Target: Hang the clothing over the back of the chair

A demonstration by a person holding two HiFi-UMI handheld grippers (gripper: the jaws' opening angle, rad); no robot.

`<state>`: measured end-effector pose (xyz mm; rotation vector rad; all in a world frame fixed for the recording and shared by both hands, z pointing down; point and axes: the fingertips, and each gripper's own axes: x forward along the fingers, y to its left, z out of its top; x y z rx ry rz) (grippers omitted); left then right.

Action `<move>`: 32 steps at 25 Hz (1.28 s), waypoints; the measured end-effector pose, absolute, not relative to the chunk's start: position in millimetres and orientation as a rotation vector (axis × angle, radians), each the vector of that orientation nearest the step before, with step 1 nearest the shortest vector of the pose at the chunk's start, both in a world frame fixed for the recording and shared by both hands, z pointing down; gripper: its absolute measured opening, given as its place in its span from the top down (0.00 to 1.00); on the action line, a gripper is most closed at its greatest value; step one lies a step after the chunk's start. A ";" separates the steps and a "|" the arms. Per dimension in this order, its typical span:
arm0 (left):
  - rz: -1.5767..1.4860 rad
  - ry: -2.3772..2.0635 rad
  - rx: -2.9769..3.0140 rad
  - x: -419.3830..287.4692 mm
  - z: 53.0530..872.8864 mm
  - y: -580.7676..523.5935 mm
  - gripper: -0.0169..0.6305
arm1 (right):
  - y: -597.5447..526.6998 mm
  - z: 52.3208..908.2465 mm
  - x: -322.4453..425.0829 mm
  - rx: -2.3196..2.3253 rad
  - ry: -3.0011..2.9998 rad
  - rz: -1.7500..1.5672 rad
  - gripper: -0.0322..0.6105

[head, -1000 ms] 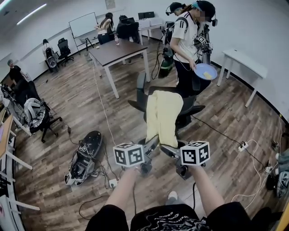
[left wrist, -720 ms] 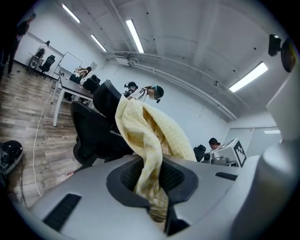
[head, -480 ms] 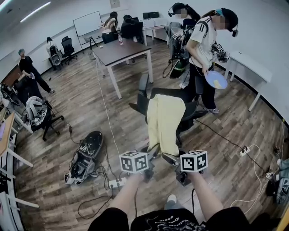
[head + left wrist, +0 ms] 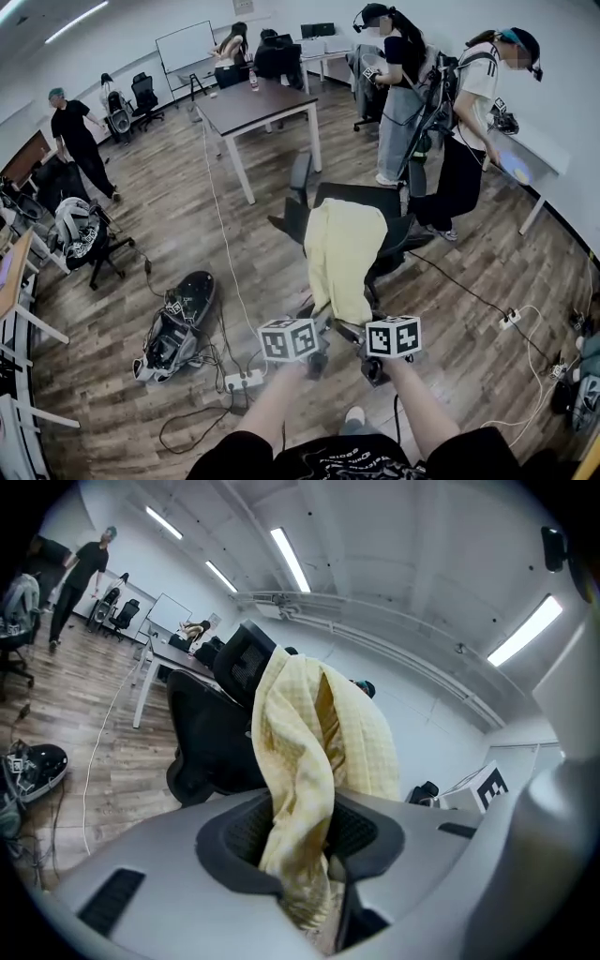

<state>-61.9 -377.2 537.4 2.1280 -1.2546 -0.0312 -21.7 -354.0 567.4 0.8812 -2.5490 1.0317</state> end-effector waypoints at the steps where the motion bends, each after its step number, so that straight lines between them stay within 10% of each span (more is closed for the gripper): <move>1: -0.025 -1.258 2.114 -61.7 539.9 -378.6 0.77 | -355.2 570.2 -19.5 0.894 -2.530 1.016 0.50; 12: -0.060 -1.412 2.116 -95.0 524.1 -374.1 0.53 | -354.6 566.0 13.1 1.144 -2.462 0.941 0.25; 32: -0.097 -1.311 2.174 -102.9 512.5 -318.1 0.50 | -297.7 533.4 9.2 1.362 -2.555 0.941 0.24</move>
